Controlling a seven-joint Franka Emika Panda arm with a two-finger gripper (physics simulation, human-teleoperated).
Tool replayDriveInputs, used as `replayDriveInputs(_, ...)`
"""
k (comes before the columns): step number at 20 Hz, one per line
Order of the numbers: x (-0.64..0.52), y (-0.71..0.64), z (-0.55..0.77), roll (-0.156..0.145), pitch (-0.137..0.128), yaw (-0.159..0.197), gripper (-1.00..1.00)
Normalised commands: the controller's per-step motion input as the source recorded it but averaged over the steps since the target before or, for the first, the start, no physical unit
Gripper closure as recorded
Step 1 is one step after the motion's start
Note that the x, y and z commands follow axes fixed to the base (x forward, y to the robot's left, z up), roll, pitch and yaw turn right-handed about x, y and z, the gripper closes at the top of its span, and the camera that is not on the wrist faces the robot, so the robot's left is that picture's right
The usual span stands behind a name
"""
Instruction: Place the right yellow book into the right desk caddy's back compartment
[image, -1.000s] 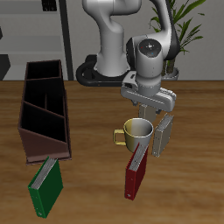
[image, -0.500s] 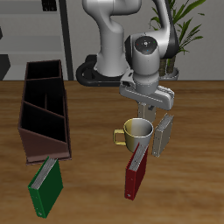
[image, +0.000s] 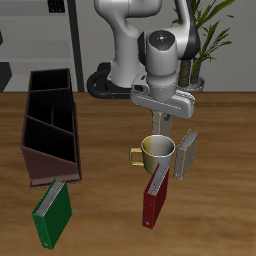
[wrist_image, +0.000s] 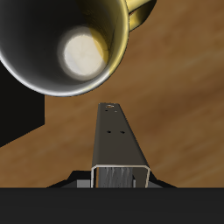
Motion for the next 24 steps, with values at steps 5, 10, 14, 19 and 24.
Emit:
replayDriveInputs(5,-0.04,-0.32,0.17,-0.033,-0.009,0.031,1.0)
replayDriveInputs(10,-0.1,-0.43,0.14,-0.06,0.009,0.029,1.0)
replayDriveInputs(14,-0.07,-0.39,0.12,-0.051,-0.01,0.009,1.0)
replayDriveInputs(19,-0.12,-0.47,0.29,-0.081,-0.066,0.037,1.0)
replayDriveInputs(24,-0.12,-0.47,0.34,-0.078,-0.069,0.065,1.0)
